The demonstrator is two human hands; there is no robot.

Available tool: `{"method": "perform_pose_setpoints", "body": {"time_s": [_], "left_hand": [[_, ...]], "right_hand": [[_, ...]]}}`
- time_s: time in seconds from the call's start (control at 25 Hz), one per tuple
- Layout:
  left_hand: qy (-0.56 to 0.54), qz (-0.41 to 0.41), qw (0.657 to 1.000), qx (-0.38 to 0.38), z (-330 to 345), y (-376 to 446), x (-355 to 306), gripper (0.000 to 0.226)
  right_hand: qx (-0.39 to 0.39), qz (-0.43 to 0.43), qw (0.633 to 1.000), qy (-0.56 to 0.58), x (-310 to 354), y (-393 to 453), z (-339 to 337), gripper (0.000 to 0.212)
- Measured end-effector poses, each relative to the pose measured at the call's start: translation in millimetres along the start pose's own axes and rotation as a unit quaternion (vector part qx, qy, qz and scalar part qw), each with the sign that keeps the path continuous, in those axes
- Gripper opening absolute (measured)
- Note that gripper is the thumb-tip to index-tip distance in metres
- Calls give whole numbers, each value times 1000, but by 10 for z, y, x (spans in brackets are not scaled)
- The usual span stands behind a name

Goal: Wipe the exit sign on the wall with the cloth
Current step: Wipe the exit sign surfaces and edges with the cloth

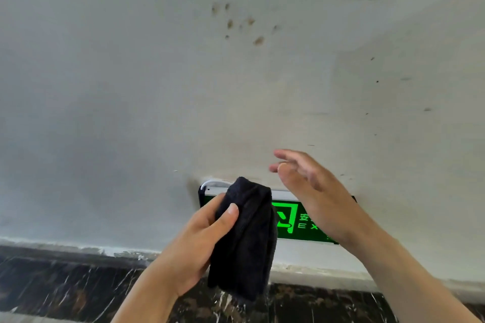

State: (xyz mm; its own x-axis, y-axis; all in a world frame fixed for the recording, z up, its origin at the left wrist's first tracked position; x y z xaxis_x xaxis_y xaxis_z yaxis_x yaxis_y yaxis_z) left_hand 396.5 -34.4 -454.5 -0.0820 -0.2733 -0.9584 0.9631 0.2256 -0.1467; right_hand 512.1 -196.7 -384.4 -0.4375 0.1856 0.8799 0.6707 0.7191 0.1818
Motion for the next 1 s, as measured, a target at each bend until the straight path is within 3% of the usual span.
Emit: {"method": "perform_pose_setpoints", "body": {"time_s": [0.12, 0.24, 0.4, 0.56, 0.76, 1.0], "left_hand": [[35, -14, 999, 38, 133, 41, 42, 35], [52, -29, 997, 49, 228, 91, 88, 26], [64, -73, 995, 32, 259, 154, 119, 27], [1, -176, 984, 13, 230, 76, 128, 30], [-114, -237, 964, 37, 339, -149, -190, 44], [-164, -247, 954, -42, 731, -383, -1253, 42]], "right_hand": [[102, 90, 986, 91, -138, -99, 20, 69], [117, 111, 980, 116, -283, -159, 3, 53], [58, 127, 982, 129, -449, -170, -30, 19], [-29, 195, 971, 138, -512, -225, -138, 8], [-72, 247, 948, 188, -149, -341, -402, 10], [-110, 294, 916, 249, 829, -452, -904, 12]]}}
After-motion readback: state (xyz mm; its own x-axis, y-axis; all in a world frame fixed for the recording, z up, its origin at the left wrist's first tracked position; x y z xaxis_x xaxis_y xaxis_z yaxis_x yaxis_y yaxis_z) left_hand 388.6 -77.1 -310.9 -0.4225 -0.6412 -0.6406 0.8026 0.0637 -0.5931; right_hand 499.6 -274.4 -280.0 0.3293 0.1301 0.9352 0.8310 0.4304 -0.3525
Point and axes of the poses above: each hand's wrist, its own y-axis towards the middle knuckle, its own z-axis out of the palm, x = y × z, the point moved 2 cm from there along y, towards the middle knuckle, and after that the axes turned 4 degrees about -z, right-handed, at the moved point
